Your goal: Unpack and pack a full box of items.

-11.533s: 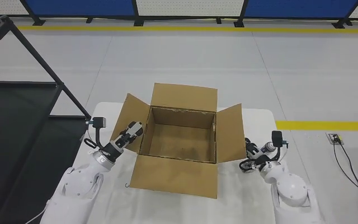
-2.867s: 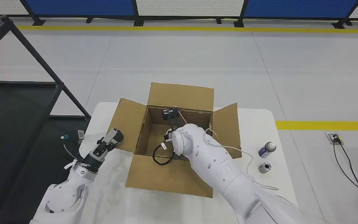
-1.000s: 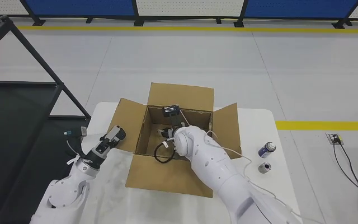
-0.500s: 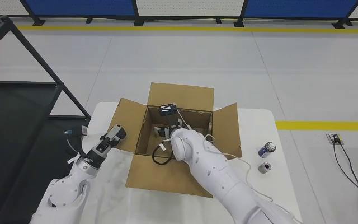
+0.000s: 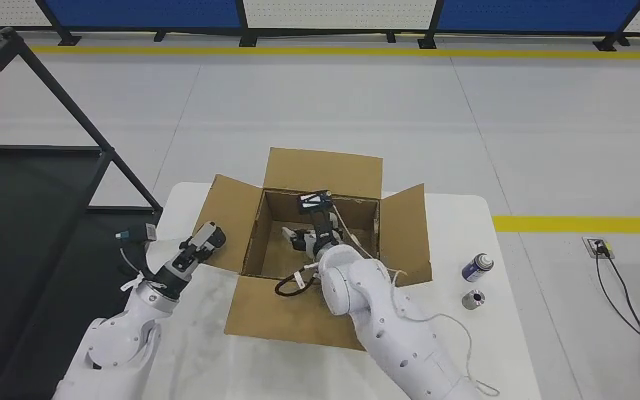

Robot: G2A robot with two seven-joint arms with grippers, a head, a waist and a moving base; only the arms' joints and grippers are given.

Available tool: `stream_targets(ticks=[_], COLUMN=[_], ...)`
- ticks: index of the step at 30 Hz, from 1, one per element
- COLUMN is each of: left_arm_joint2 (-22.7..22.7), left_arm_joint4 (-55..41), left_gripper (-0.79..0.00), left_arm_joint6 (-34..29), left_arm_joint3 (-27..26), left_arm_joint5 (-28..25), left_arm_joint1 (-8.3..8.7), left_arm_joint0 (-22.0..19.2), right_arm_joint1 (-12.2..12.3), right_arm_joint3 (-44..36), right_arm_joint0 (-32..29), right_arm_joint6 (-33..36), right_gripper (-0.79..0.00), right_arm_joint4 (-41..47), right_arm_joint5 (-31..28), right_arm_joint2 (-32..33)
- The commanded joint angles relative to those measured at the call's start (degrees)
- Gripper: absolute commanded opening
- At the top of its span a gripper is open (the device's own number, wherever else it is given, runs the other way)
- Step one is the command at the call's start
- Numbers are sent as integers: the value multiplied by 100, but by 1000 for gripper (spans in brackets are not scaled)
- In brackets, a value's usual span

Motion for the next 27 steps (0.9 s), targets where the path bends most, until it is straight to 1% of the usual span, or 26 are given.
stream_targets(ticks=[1,2,4,9,18,22,27], left_arm_joint2=[13,21,35,96,222,301,406], left_arm_joint4=[0,2,0,5,20,33,79], left_gripper=[0,0,0,0,0,0,0], left_arm_joint6=[-6,-16,-27,-63,-142,-194,-259], left_arm_joint3=[7,12,23,57,102,102,117], left_arm_joint5=[0,-2,5,7,16,37,75], left_arm_joint1=[-2,-2,-3,-9,-22,-31,-42], left_arm_joint0=[-19,-27,-44,-95,-206,-293,-405], right_arm_joint1=[80,117,181,315,488,528,547], right_arm_joint3=[-585,-834,-1303,-2450,-4415,-4975,-5299], right_arm_joint0=[-328,-469,-718,-1264,-2535,-3023,-3382], right_arm_joint6=[119,187,342,708,897,878,886], right_gripper=[-9,-18,-9,-15,0,0,0], right_arm_joint4=[-235,-354,-569,-955,-1523,-1670,-1666], right_arm_joint5=[-15,-21,5,-3,230,449,856], right_arm_joint2=[165,248,419,921,1858,2274,2820])
